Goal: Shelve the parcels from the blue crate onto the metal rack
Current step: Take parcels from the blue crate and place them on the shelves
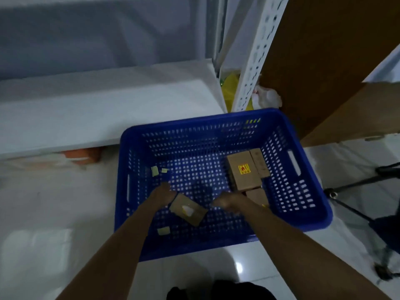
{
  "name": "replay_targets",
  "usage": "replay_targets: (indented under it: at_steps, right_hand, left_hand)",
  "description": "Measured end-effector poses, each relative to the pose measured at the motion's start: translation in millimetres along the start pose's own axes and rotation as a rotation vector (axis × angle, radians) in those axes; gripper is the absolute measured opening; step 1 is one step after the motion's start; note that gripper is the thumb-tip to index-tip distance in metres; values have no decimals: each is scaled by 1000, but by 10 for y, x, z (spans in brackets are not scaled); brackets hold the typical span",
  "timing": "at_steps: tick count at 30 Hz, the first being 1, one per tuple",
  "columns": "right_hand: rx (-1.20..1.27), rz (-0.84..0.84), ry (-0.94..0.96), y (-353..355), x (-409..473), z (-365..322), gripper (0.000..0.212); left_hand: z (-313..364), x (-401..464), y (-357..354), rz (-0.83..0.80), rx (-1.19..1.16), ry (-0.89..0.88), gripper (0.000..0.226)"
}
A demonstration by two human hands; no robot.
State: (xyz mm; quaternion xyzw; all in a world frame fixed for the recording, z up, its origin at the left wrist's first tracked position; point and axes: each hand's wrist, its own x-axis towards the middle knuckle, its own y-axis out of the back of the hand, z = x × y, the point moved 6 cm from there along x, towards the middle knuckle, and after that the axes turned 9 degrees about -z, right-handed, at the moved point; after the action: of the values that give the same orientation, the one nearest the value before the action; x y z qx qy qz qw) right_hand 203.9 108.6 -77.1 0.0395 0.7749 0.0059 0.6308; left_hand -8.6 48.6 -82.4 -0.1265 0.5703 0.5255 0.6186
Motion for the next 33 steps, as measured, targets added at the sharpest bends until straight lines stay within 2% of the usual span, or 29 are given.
replay_targets:
  at_steps: [3,5,6,8,11,15,18,20,22,23,26,29,31,33]
  right_hand:
    - [-175,-147,-26,-111,681,-134,63]
    - [-268,-183,-2,-125,1045,-277,62]
    - [-275,-178,1,-125,1213,-324,62]
    - [-271,-162,8,-113,1502,-373,64]
    - [-136,-200,-12,-137,1877,-350,72]
    - [271,-250,-48,-208,2030,-333,87]
    - [413,-122,31,-62,2025,-329,73]
    - [470,5,115,181,2003,-322,52]
    - [513,108,163,445,1942,-283,27]
    - [543,159,184,580,1893,-257,22]
    - [686,292,265,906,1744,-174,40]
    - [735,414,303,1049,1357,-149,59]
    - [763,411,327,1061,967,-190,63]
    - [857,355,367,1052,482,-261,57]
  left_hand:
    - [-199,616,-273,-155,168,65,54]
    - [-324,996,-354,-242,284,119,34]
    - [-376,1169,-375,-281,325,131,33]
    - [-462,1469,-407,-371,314,171,50]
    - [-436,1689,-501,-484,256,188,52]
    - [-385,1822,-615,-428,192,157,49]
    - [-347,1847,-393,-170,220,31,35]
    - [-368,1865,-203,-49,110,-16,18]
    - [-443,1891,-143,-67,-123,18,26]
    - [-461,1891,-149,-92,-222,35,32]
    - [-407,1886,-189,-112,-475,28,50]
    - [-173,1615,-101,-70,-717,-38,54]
    - [16,1246,43,-75,-845,-61,49]
    - [229,785,245,-128,-891,-80,46]
